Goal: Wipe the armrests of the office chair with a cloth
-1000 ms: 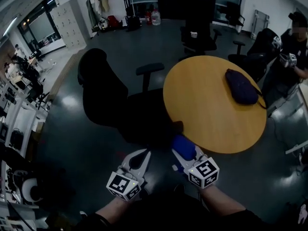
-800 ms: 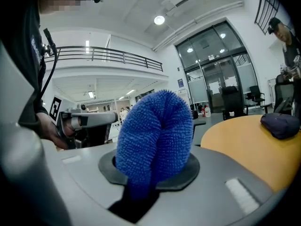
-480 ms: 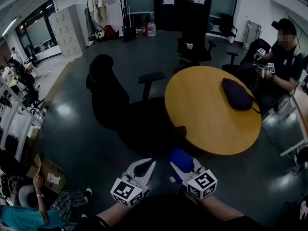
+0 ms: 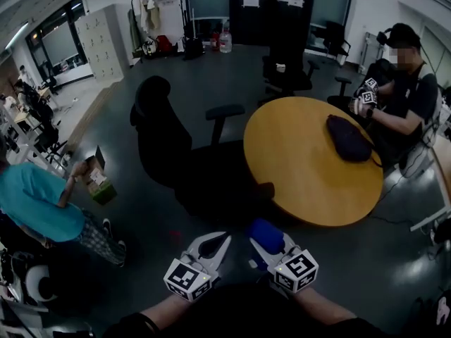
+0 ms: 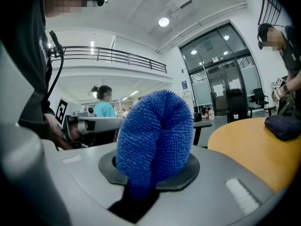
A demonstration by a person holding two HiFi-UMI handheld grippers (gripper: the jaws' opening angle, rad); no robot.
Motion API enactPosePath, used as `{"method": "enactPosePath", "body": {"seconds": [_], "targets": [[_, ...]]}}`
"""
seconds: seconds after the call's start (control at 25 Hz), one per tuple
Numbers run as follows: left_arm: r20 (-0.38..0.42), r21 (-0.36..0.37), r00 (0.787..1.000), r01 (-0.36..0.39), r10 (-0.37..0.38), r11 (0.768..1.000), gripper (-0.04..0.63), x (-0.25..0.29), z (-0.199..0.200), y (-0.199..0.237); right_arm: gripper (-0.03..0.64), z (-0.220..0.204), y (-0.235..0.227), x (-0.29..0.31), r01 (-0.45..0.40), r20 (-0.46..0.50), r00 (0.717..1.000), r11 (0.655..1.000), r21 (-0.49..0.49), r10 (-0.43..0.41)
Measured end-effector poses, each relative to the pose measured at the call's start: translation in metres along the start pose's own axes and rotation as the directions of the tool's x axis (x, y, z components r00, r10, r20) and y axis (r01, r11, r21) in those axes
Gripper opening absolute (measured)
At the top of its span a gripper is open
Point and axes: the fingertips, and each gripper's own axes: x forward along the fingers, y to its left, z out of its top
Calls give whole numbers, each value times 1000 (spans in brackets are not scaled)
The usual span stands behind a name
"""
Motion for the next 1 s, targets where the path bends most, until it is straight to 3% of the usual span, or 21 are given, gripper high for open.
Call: {"method": "enactPosePath", "body": {"seconds": [1.0], "targets": [[-12,13,1000,-2,3,1000,14,3,-4,-5,106,-10,0,1,-22,-21,1000,1000,9,22]]}}
